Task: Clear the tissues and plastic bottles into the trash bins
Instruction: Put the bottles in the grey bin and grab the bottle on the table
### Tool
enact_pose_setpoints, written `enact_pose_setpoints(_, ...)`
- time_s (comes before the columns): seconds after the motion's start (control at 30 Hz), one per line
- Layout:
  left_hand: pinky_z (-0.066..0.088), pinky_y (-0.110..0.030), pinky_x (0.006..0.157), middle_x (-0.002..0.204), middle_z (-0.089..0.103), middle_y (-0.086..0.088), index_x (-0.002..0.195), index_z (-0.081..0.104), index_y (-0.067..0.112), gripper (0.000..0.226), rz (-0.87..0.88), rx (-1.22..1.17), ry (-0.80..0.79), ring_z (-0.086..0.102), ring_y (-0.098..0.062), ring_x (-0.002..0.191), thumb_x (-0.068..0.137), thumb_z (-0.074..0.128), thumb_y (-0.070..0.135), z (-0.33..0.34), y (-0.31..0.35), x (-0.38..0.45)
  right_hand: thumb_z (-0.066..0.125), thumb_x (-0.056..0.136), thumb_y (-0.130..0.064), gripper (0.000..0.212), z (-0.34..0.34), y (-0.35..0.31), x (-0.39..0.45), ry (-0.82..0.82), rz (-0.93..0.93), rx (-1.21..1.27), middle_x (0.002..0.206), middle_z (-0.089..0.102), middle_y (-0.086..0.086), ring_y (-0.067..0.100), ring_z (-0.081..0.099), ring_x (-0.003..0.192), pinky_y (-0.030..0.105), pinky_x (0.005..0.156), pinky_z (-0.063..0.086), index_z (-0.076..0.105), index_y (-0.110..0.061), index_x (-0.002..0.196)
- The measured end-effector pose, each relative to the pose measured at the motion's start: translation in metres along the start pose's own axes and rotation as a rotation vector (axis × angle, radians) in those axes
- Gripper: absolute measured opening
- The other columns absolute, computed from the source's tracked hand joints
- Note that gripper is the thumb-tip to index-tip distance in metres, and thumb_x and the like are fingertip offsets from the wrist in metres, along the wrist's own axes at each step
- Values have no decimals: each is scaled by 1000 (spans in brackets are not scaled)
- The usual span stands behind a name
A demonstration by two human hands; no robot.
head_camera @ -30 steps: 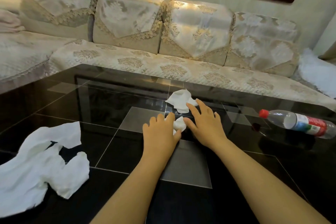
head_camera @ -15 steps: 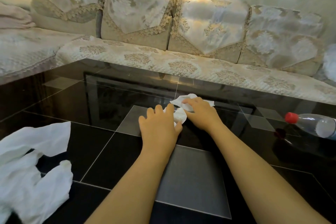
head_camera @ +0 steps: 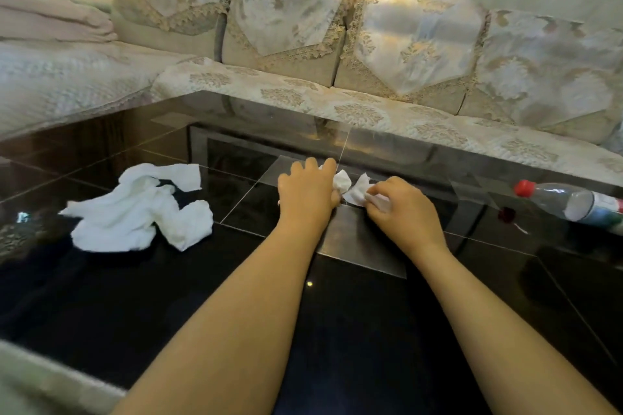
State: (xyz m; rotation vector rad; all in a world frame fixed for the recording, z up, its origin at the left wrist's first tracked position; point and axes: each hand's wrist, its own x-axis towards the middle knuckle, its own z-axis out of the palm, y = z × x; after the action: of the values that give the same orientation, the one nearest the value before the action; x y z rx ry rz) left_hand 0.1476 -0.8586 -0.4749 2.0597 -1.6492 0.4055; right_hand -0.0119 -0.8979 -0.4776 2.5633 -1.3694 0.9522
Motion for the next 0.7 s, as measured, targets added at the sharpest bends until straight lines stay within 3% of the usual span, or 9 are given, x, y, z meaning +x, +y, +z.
enact_pose_setpoints(0.17, 36, -35, 71, 122, 52, -8, 128, 42, 22, 39, -5, 21, 19, 51, -30, 109, 92, 53, 33, -37, -15, -54, 63, 86, -23, 13, -18, -21, -21, 10, -84, 16, 98, 61, 4, 24, 57, 88, 39, 70, 48, 70, -17, 95)
enact_pose_setpoints(0.37, 34, -29, 50, 95, 55, -1, 108, 51, 23, 27, 38, 40, 166, 55, -23, 72, 87, 54, 38, -105, -49, -150, 69, 83, -20, 14, -35, -64, -65, 91, -301, 51, 97, 64, 2, 20, 61, 83, 29, 64, 48, 70, -13, 95)
enact_pose_setpoints(0.47, 33, -25, 43, 89, 58, 1, 104, 56, 23, 26, 92, 166, 193, 56, -18, 63, 85, 57, 41, -139, -79, -203, 72, 81, -19, 17, -43, -103, -87, 77, -452, 151, 101, 64, 0, 18, 61, 88, 37, 67, 54, 71, -14, 98)
enact_pose_setpoints(0.6, 49, -30, 47, 92, 61, 0, 103, 58, 24, 26, 107, 234, 95, 60, -19, 66, 88, 48, 43, -165, -121, -276, 68, 85, -22, 18, -53, -164, -123, 91, -640, 272, 106, 65, 4, 18, 62, 95, 32, 71, 56, 72, -12, 100)
enact_pose_setpoints(0.7, 51, -32, 49, 89, 61, -3, 103, 55, 22, 25, 128, 312, -68, 61, -21, 62, 88, 50, 41, -158, -155, -325, 60, 90, -28, 23, -54, -210, -155, 91, -786, 328, 109, 65, 8, 20, 62, 97, 27, 73, 56, 70, -12, 102)
